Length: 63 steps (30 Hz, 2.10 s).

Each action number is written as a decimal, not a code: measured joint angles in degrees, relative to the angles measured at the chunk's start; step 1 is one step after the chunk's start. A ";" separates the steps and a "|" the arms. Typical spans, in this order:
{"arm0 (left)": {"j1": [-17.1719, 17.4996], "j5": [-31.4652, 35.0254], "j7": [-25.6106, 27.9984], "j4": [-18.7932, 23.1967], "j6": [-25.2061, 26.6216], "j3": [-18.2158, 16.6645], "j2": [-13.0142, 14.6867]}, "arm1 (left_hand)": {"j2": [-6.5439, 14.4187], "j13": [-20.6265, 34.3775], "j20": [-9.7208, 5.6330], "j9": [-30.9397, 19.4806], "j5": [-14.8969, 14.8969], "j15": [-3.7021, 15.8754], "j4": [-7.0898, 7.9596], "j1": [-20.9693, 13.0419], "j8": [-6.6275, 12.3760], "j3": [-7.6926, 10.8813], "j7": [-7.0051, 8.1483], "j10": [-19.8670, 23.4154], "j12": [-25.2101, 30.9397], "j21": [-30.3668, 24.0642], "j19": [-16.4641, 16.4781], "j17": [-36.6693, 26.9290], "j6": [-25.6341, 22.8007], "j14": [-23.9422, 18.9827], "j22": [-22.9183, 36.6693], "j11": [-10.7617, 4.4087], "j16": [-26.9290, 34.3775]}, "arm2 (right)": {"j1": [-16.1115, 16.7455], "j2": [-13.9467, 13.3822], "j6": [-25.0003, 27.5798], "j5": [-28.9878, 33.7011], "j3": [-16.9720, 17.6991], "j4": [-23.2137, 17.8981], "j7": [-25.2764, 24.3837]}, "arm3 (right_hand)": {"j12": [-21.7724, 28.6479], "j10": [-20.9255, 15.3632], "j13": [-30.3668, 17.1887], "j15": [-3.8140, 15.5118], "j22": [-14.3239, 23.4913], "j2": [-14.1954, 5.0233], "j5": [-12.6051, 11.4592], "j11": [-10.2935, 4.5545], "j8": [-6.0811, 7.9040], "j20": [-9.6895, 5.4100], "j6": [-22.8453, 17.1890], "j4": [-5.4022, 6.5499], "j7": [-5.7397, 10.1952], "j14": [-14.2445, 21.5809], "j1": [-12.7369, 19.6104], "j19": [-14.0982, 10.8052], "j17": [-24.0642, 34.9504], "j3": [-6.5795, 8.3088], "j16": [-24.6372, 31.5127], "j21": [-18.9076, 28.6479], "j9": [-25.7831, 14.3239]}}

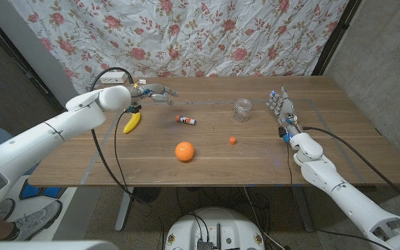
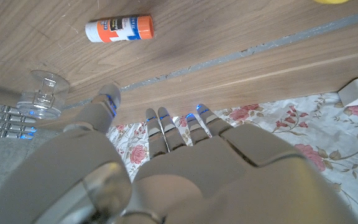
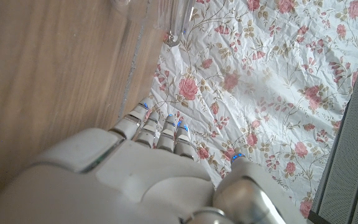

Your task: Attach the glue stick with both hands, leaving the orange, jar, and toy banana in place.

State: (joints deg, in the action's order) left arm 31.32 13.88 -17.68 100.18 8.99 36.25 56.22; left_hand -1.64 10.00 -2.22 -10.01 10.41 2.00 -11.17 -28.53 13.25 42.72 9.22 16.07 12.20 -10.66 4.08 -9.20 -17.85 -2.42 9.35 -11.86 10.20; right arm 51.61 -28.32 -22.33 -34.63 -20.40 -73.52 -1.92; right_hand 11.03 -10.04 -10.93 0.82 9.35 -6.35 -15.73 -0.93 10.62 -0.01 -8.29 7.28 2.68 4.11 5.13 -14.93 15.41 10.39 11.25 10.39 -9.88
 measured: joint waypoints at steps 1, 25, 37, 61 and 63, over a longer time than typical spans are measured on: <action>-0.33 1.40 -0.38 -0.06 -0.05 0.27 -0.10 | -0.28 0.00 0.07 0.00 0.00 0.04 0.00 -0.27 0.00 0.00 0.09 0.00 0.00 0.00 0.08 0.00 -0.09 -0.05 0.00 0.00 0.00 | -0.16 0.10 -0.01 0.01 -0.05 0.24 0.01 | 0.00 0.00 0.00 0.00 0.00 0.00 0.00 0.00 0.00 0.00 0.00 -0.03 0.00 0.00 0.00 0.00 0.00 0.03 0.00 0.00 0.00; -4.90 21.69 -2.03 -3.81 -7.25 5.78 -3.69 | -6.03 0.00 0.17 0.01 -0.25 0.05 0.02 -8.34 0.27 -1.32 2.77 2.65 -1.19 0.14 1.59 -0.29 -1.29 -1.48 0.00 -0.61 0.00 | -0.36 0.60 -0.39 0.14 -0.01 0.83 -0.65 | 0.00 -0.31 -0.01 0.00 0.00 0.00 0.00 0.32 0.00 0.01 0.01 0.01 0.00 0.00 0.00 0.00 -0.52 0.33 0.22 0.00 0.00; -4.10 30.52 -0.15 -3.90 -7.51 7.54 -5.94 | -7.08 0.08 0.18 0.02 -0.45 0.05 0.48 -9.82 0.27 -2.41 2.76 3.19 -1.18 0.14 1.15 -0.28 -1.29 -1.48 0.00 -0.54 0.00 | 0.17 0.34 -0.38 -0.19 0.27 0.34 -0.83 | 0.00 -0.30 0.24 0.20 0.01 0.00 0.00 0.32 0.00 0.01 -0.62 -0.24 0.00 0.20 0.00 0.00 -0.79 0.72 0.22 0.00 0.00; -3.08 37.94 1.62 -6.99 -5.09 11.05 -10.95 | -7.34 0.29 0.18 0.02 -0.45 0.22 0.70 -12.91 -0.17 -5.02 2.52 7.31 -0.94 0.48 -0.07 -0.27 -1.52 -3.70 0.01 -0.57 0.28 | -0.28 0.95 -0.93 -1.28 0.53 1.93 0.48 | 0.00 -0.93 0.27 0.51 0.01 0.00 0.00 0.31 0.00 -0.21 -1.23 -0.24 -0.62 0.51 0.00 -0.21 -1.10 1.19 0.22 0.00 0.00; -3.08 38.29 1.82 -6.99 -5.21 11.05 -10.95 | -7.54 0.29 0.18 0.02 -0.45 0.24 0.74 -13.12 -0.17 -5.20 2.47 7.47 -0.94 0.48 -0.07 -0.27 -1.85 -3.97 0.01 -0.72 0.40 | -0.29 1.01 -0.93 -1.28 0.54 1.99 0.48 | 0.00 -0.93 0.27 0.51 0.01 0.00 0.00 0.31 0.00 -0.20 -1.23 -0.24 -0.62 0.51 0.00 -0.21 -1.32 1.19 0.22 0.00 0.00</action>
State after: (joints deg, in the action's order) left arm 28.23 52.17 -15.86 93.20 3.78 47.29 45.27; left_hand -9.19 10.29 -2.05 -9.99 9.95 2.23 -10.43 -41.64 13.07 37.52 11.69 23.54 11.26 -10.18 4.01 -9.47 -19.70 -6.39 9.35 -12.59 10.61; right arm 51.32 -27.31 -23.26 -35.91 -19.86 -71.53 -1.44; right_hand 11.03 -10.96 -10.66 1.33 9.35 -6.35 -15.73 -0.62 10.62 -0.21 -9.52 7.04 2.06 4.62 5.14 -15.14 14.10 11.57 11.47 10.39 -9.88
